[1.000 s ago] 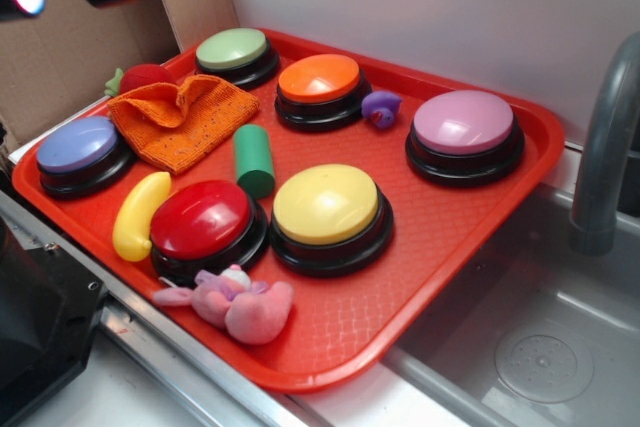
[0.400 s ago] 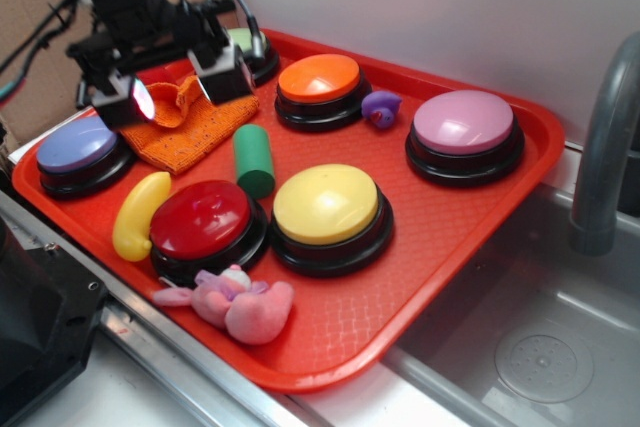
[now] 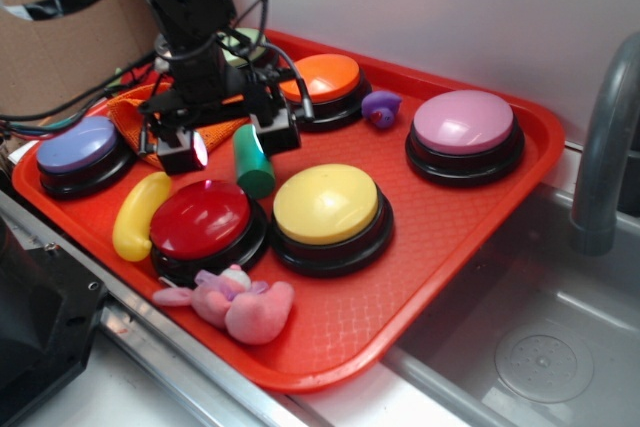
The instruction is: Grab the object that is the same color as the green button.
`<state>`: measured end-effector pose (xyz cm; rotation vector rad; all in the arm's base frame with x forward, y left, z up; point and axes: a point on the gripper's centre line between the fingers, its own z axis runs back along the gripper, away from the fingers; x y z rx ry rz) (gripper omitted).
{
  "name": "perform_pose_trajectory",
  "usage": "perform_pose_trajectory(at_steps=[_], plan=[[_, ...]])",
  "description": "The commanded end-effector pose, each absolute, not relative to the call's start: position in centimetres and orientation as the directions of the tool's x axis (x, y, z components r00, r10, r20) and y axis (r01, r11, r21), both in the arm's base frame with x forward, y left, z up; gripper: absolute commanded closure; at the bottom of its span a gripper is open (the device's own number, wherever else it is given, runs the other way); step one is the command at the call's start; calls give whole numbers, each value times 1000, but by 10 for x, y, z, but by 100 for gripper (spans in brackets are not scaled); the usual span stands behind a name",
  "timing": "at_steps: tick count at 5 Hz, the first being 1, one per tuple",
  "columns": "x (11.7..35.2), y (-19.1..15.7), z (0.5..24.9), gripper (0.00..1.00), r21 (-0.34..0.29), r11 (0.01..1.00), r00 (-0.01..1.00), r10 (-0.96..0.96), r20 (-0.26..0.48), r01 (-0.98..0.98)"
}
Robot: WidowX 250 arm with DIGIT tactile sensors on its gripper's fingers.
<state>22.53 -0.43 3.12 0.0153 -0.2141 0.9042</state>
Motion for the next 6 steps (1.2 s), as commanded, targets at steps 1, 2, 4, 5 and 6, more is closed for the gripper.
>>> perform_pose_trajectory(at_steps=[1,2,4,5,6], plan=[[253,7,23,87,-110,611,583,785,210,-784],[253,7,24,100,-124,603,575,793,204,-788],[260,19,102,100,-55,831,816,554,166,-554],[250,19,140,100,-10,924,912,378,157,-382],[237,17,173,100,-10,960,942,276,192,-279]])
